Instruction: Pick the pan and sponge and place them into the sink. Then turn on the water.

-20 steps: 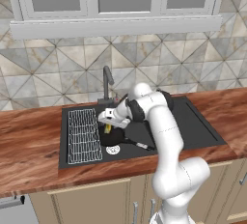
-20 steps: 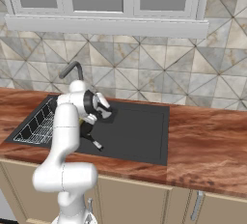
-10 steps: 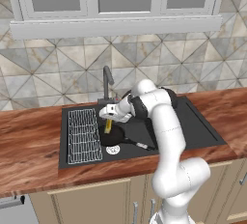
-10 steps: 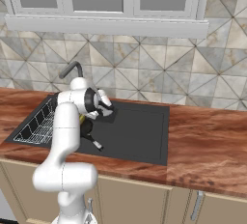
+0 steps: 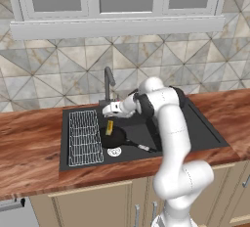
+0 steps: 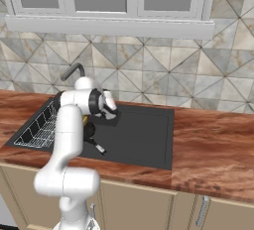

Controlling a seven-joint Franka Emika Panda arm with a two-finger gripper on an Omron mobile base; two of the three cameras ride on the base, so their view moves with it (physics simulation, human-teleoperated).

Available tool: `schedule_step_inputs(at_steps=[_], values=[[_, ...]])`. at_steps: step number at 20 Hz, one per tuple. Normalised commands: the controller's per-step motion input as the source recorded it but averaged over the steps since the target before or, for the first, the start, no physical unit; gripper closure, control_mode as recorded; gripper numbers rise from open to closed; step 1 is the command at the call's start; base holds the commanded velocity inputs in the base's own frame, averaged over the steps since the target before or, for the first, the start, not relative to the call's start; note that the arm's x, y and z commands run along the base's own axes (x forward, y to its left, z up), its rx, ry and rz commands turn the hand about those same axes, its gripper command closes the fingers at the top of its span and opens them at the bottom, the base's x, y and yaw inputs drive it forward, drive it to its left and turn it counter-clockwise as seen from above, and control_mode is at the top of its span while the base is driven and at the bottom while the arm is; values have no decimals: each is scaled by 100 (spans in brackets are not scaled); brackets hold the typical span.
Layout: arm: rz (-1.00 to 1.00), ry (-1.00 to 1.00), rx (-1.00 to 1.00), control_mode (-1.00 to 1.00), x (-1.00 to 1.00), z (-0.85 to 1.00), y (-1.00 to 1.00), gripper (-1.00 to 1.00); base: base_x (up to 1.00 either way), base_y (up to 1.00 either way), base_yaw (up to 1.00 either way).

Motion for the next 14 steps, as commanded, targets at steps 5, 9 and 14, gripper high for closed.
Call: schedule_step_inputs(at_steps=[5,9,14], values=[[7,-19,-6,-100,-21,14,-13,-100,0,0,0],[6,-18,-8,-100,-32,11,-17,-100,0,0,0],[1,-20,-7,-100,-41,5,-13,-100,0,0,0]])
